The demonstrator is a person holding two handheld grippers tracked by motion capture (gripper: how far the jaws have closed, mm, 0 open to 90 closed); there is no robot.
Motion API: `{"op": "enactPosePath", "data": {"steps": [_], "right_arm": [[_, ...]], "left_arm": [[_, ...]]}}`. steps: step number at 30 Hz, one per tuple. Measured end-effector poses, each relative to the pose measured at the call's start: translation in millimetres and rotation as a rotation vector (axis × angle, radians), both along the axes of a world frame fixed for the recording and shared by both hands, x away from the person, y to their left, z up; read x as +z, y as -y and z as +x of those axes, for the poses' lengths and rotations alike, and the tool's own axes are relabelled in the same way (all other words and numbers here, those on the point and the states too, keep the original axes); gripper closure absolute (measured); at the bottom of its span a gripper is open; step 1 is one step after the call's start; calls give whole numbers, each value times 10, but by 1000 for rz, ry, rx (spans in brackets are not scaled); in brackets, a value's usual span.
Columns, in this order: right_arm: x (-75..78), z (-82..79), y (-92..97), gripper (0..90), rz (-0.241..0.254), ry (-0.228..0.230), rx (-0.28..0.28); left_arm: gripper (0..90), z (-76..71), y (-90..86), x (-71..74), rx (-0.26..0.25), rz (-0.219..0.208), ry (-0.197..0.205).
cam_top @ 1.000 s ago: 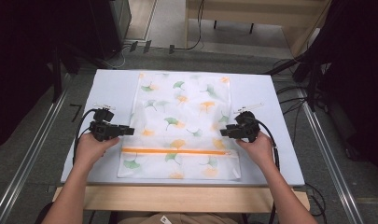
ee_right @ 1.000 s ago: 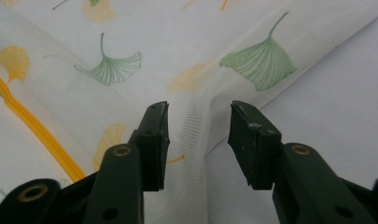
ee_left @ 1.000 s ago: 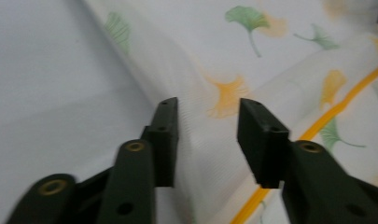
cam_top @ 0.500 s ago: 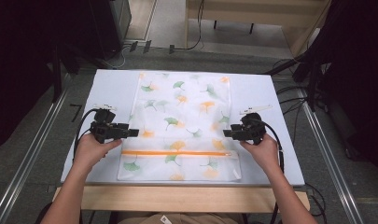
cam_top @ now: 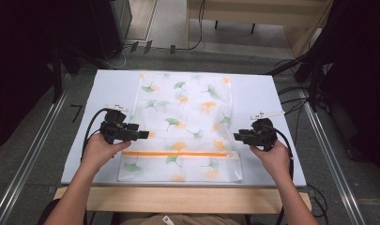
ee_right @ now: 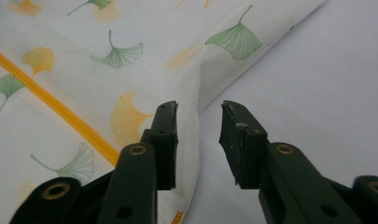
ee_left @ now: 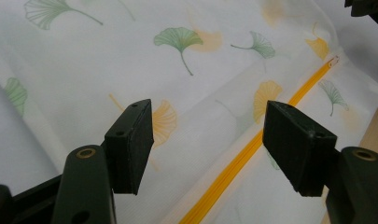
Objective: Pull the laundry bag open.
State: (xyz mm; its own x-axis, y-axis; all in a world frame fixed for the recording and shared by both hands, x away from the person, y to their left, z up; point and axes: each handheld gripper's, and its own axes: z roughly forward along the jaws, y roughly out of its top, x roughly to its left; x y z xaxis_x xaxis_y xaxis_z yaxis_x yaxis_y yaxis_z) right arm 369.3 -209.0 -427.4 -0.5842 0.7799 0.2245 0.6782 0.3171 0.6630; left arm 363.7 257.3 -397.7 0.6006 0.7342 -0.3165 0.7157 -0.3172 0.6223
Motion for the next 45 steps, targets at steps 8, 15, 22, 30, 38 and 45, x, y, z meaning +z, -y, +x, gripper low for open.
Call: {"op": "enactPosePath", "data": {"steps": [8, 15, 22, 30, 38, 45], "right_arm": [[-32, -11, -80, 900, 45, -17, 17], [-180, 105, -351, 900, 10, -32, 43], [-343, 175, -539, 900, -76, -55, 44], [-394, 188, -375, 900, -78, -67, 3], [-265, 41, -260, 900, -43, -65, -16], [-180, -130, -207, 900, -34, -47, 1]], "left_arm": [[348, 47, 173, -5, -45, 1, 14], [385, 56, 335, -107, -72, 16, 3], [388, 78, 372, -151, -69, 0, -5], [388, 80, 402, -162, -84, 12, -8], [388, 85, 454, -148, -97, 8, 0], [387, 94, 515, -125, -111, 8, 11]]}}
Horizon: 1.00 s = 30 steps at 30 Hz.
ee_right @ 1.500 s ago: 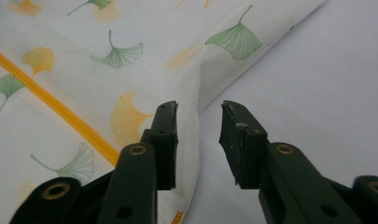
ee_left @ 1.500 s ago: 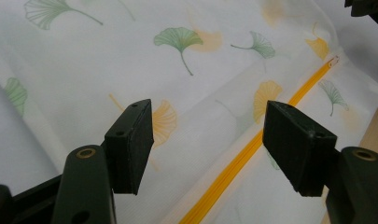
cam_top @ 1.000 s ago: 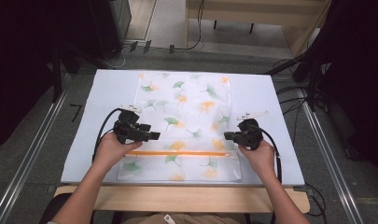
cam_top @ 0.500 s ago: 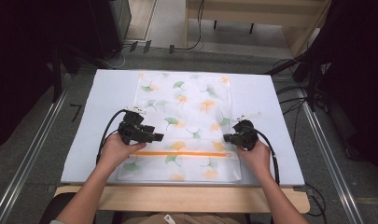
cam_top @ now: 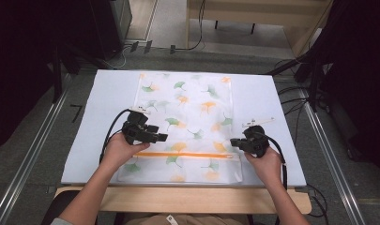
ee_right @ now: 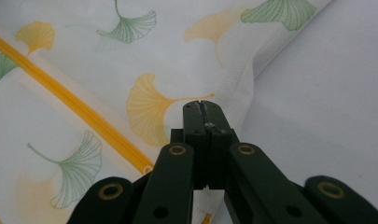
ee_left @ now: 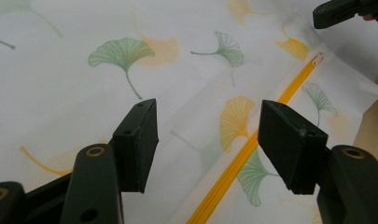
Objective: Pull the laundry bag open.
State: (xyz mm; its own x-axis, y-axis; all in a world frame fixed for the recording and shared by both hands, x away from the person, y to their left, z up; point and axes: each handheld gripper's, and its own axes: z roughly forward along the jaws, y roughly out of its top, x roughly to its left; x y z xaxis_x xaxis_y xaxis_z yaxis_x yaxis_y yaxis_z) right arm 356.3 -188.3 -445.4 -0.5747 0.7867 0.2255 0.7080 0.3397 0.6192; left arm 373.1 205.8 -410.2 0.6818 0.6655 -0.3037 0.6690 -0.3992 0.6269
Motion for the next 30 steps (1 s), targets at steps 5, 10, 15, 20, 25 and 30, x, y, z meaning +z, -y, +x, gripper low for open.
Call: {"op": "enactPosePath", "data": {"steps": [5, 10, 15, 20, 25, 30], "right_arm": [[7, -106, 61, 900, -13, -8, -1], [-13, -205, 106, 886, -24, -20, -2], [-16, -293, 120, 852, -33, -7, 4], [-42, -333, 157, 769, -35, 5, 2], [-81, -415, 208, 641, -42, 33, 52], [-124, -430, 239, 581, -45, 26, 50]], "left_arm": [[387, 7, 83, 23, -17, -9, 5], [386, 21, 153, 27, -39, -14, 6], [384, 31, 216, 32, -53, -22, 2], [380, 31, 281, 32, -60, -29, 3], [368, 23, 361, 21, -74, -24, 7], [361, 15, 424, 21, -91, -51, -8]]}}
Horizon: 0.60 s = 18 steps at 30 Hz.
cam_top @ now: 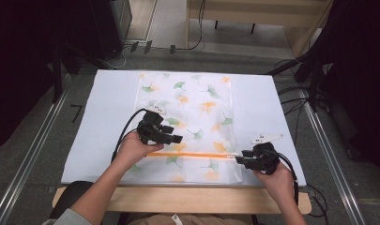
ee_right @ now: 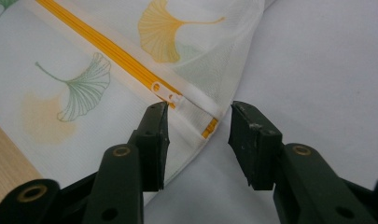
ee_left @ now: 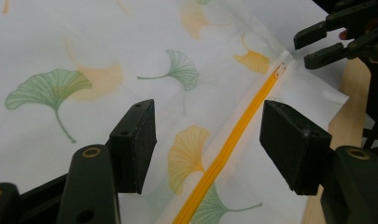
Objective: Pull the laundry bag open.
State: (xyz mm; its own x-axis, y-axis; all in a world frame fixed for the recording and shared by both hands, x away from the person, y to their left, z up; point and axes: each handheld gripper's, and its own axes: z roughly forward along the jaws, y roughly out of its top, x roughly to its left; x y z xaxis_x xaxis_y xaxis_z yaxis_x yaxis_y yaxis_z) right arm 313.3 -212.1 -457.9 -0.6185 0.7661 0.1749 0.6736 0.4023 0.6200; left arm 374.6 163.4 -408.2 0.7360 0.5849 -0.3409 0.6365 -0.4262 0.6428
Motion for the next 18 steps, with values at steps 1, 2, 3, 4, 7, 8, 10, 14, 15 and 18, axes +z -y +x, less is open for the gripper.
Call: {"op": "enactPosePath", "data": {"steps": [1, 2, 3, 4, 7, 8, 10, 14, 15, 18], "right_arm": [[-7, -2, 2, 568, -5, -2, -1], [-15, -3, 2, 561, -7, -6, 0], [-26, 1, 3, 557, -10, -3, 5], [-37, 1, -2, 551, -14, -6, 2], [-74, 14, -28, 543, -33, -10, 17], [-89, 21, -43, 542, -36, -7, 24], [-93, 36, -70, 559, -42, 0, 33], [-98, 66, -140, 578, -59, 17, 35], [-99, 64, -158, 581, -63, 21, 34], [-97, 64, -198, 592, -85, 32, 32]], "left_arm": [[357, -1, 10, 0, -4, -1, 2], [356, 0, 22, -4, -10, -9, -6], [352, 0, 35, -14, -7, -19, -13], [351, 8, 44, -24, -17, -20, -23], [343, 1, 104, -58, -25, -15, -40], [343, -6, 124, -64, -30, -4, -33], [346, -41, 170, -68, -21, 22, -3], [374, -64, 222, -68, -24, 12, -12], [386, -64, 230, -72, -34, 2, -19], [409, -73, 249, -75, -49, 2, -20]]}}
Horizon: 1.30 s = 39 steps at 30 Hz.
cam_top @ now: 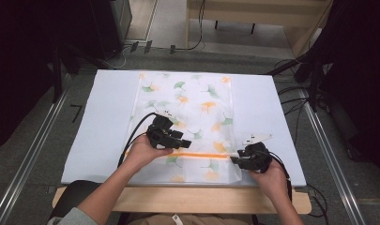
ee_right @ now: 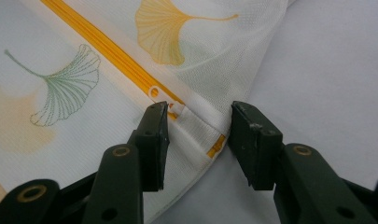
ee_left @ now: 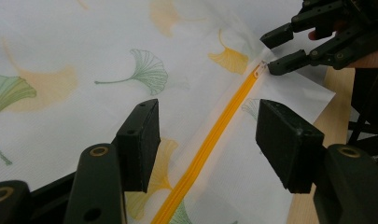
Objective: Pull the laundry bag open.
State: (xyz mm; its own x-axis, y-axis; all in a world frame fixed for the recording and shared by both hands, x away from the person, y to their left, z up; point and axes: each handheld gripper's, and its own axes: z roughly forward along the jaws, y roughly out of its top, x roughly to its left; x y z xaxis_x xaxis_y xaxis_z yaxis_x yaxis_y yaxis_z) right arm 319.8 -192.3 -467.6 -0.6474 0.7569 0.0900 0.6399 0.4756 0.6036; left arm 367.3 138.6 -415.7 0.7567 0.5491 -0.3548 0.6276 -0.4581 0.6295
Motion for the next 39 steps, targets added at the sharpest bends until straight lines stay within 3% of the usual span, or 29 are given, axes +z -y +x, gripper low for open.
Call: {"op": "enactPosePath", "data": {"steps": [3, 11, 14, 16, 20, 25, 31, 36, 39], "right_arm": [[-1, -4, -23, 617, -21, 15, 3], [8, -11, -65, 742, -16, 12, 2], [16, -10, -75, 796, -8, -1, 0], [24, 6, -68, 840, 25, -48, -13], [39, 45, -27, 851, 74, -90, -22], [107, 45, -2, 852, 102, -85, -20], [171, 39, 2, 852, 125, -81, -10], [222, 34, 10, 851, 145, -67, 3], [228, 36, 7, 851, 146, -70, 4]], "left_arm": [[429, -12, 12, 1, -2, 2, 12], [516, -37, 24, 13, -11, -28, 17], [551, -50, 37, 9, -12, -32, 21], [567, -56, 53, -3, -23, -35, 22], [600, -77, 97, -15, -35, -26, 23], [597, -96, 180, -58, -69, 1, 17], [580, -130, 291, -110, -116, -18, 6], [634, -176, 375, -117, -141, -28, 41], [640, -176, 421, -148, -158, -26, 20]]}}
